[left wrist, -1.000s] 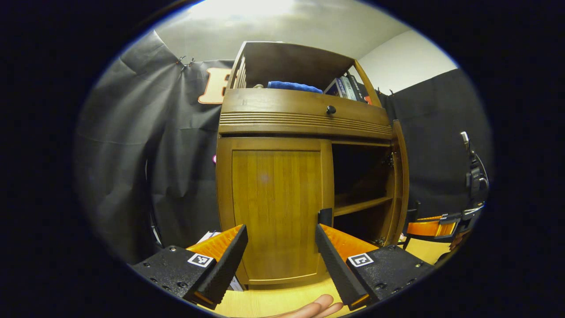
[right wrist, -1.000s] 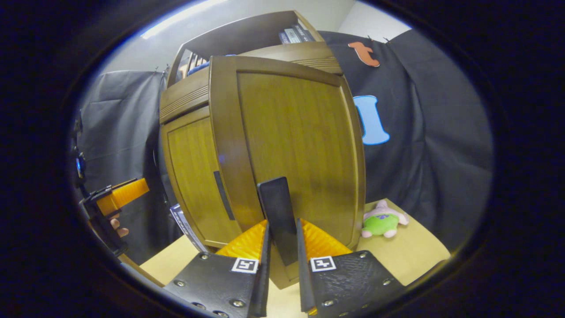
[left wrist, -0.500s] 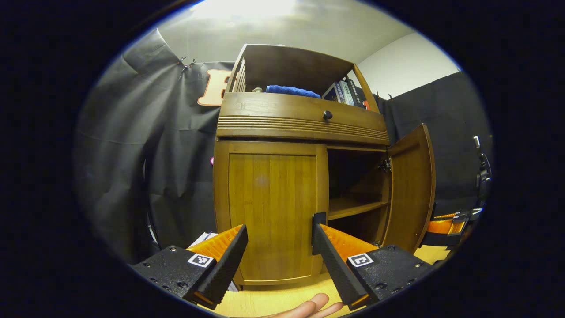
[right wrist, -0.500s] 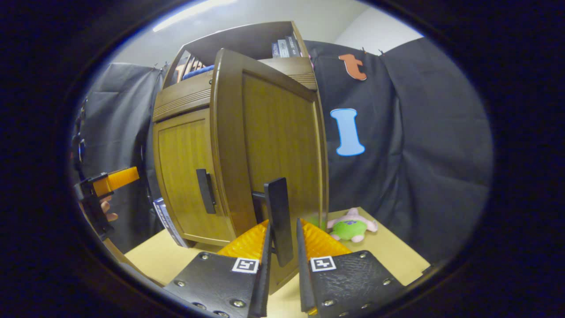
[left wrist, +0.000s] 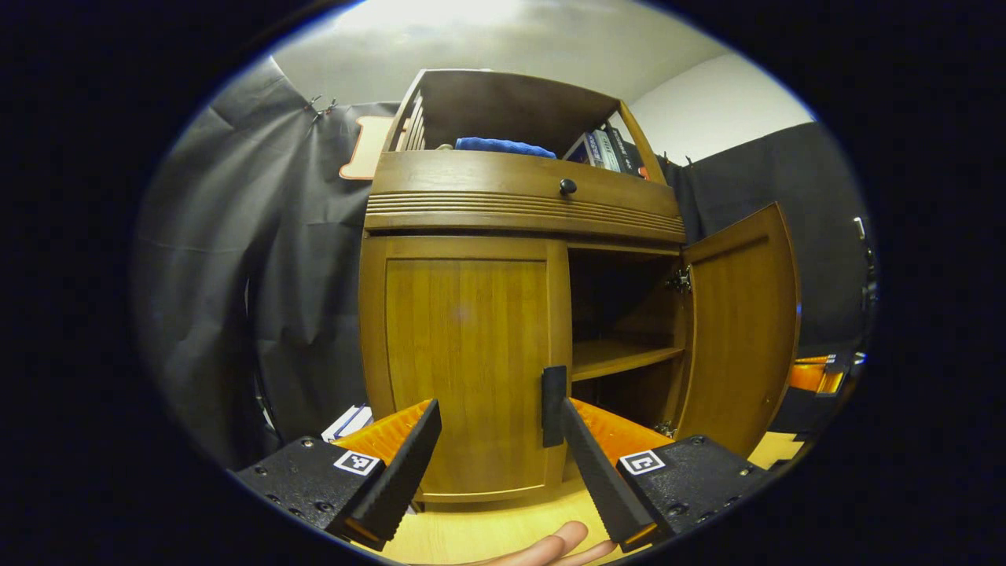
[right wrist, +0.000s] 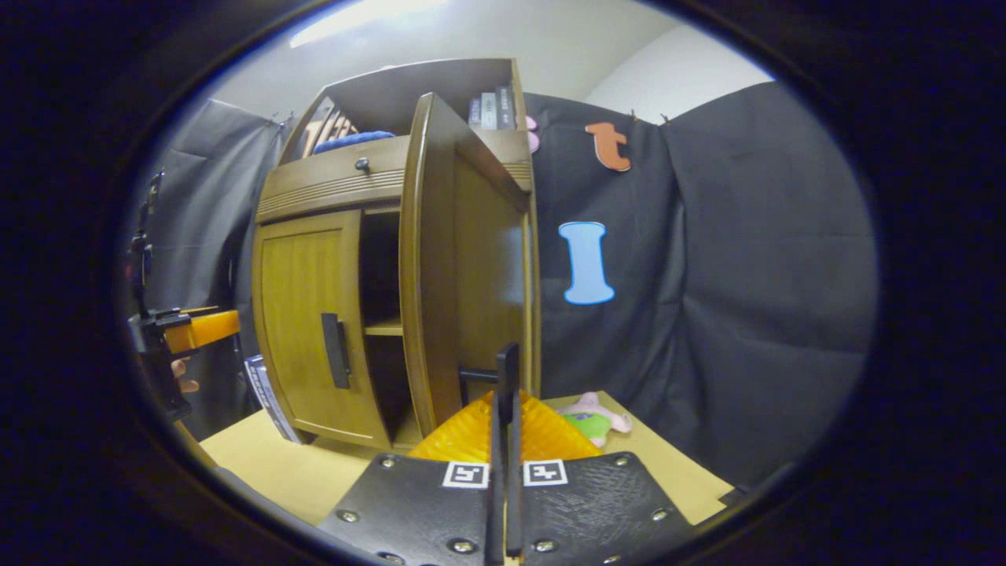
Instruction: Open the right door of the double-door shoe cabinet with the right hand, and open the left door with the left hand.
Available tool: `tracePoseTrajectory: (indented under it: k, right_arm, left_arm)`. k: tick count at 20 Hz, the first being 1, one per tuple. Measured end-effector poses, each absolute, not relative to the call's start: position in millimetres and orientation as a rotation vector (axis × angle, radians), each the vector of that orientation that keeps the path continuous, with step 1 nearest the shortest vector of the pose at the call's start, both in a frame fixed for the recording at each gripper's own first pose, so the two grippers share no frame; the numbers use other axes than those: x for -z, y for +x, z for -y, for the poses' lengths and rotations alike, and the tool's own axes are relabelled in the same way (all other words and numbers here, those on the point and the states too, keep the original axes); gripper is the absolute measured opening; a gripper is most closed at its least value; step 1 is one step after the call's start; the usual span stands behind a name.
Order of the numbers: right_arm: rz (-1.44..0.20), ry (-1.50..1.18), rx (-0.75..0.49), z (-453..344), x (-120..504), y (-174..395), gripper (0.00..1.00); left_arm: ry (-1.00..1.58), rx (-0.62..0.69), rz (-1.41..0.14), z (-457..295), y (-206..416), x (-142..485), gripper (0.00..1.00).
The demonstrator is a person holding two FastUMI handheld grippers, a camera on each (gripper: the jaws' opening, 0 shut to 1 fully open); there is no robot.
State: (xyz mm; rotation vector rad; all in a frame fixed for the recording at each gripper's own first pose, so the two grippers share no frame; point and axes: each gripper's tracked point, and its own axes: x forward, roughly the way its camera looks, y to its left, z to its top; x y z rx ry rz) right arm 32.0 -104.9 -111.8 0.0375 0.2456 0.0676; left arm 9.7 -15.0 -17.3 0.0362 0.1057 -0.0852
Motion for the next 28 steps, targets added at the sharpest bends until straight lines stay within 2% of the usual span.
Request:
tracePoseTrajectory:
  k: [3,9,11,13,16,17,20,21,22,23,24,25,27,28]
  right_arm:
    - [-0.241,0.037,0.001,142,112,37,0.02]
    - [-0.242,0.106,0.034,203,115,47,0.01]
    - [-0.235,0.14,0.005,217,116,52,0.04]
    - [-0.237,0.182,-0.062,222,118,56,0.0]
    - [-0.229,0.188,-0.148,225,118,59,0.09]
    - [-0.224,0.165,-0.163,225,117,60,0.1]
    - [-0.227,0.063,-0.195,225,116,61,0.09]
    - [-0.229,0.036,-0.205,225,116,61,0.09]
    - [-0.233,0.02,-0.21,225,115,61,0.09]
    - [-0.232,0.02,-0.213,225,115,60,0.09]
    - [-0.234,0.017,-0.198,227,116,60,0.09]
    - [-0.218,0.013,-0.178,235,107,47,0.09]
    - [-0.196,-0.008,-0.122,246,114,53,0.28]
    - [-0.192,-0.043,-0.086,258,115,49,0.27]
  left_arm:
    - [0.017,0.091,-0.091,23,8,14,0.92]
    - [-0.005,0.115,-0.061,43,8,9,0.92]
    - [0.005,0.111,-0.049,45,12,9,0.92]
    - [0.011,0.101,-0.053,46,16,14,0.92]
    - [0.029,0.091,-0.085,48,27,29,0.92]
    - [0.034,0.078,-0.095,47,31,35,0.92]
    - [0.051,0.052,-0.123,47,45,49,0.92]
    - [0.06,0.045,-0.131,49,51,56,0.95]
    - [0.07,0.033,-0.144,49,58,62,0.92]
    - [0.077,0.022,-0.158,51,61,70,0.95]
    - [0.083,0.017,-0.174,52,65,77,0.92]
    - [0.084,0.012,-0.187,52,68,84,0.95]
    - [0.078,-0.001,-0.216,57,76,99,0.93]
    - [0.072,-0.008,-0.221,56,79,104,0.93]
